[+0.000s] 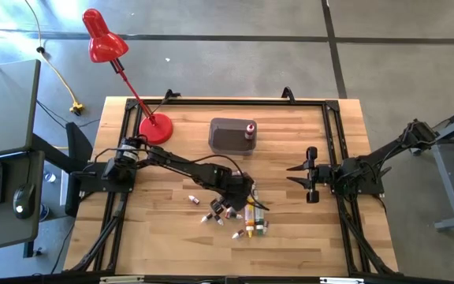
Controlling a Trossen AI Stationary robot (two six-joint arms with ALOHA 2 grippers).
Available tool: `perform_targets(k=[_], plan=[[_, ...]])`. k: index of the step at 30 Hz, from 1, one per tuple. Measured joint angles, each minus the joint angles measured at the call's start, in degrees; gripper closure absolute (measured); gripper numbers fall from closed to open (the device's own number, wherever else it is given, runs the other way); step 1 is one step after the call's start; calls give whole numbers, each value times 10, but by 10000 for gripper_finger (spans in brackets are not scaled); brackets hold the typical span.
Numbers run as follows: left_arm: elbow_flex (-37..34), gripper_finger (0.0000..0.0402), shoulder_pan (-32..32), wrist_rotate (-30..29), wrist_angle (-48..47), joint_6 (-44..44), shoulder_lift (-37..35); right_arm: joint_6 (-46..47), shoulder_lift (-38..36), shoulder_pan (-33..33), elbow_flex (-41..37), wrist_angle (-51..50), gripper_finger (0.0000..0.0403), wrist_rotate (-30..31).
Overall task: Pick & Place food coloring
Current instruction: Put the large orange food coloring bottle into the black bin
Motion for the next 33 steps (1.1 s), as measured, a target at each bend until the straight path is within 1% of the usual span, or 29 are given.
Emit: perform_targets(k=[9, 11, 16, 22, 28, 33], plan=[[1, 238, 0, 1, 9, -9, 8, 0, 0, 0, 0, 0, 285, 0], [-1, 238, 0, 3, -5, -9, 9, 0, 0, 0, 0, 0, 285, 0], [0, 238, 0, 30, 4, 0, 9, 0, 0, 0, 0, 0, 285, 0], [0, 238, 1, 5, -6, 3, 13, 0, 0, 0, 0, 0, 285, 0], [2, 238, 0, 0, -11, 18, 27, 0, 0, 0, 0, 0, 285, 0], [2, 238, 1, -17, -14, 18, 27, 0, 0, 0, 0, 0, 285, 0]])
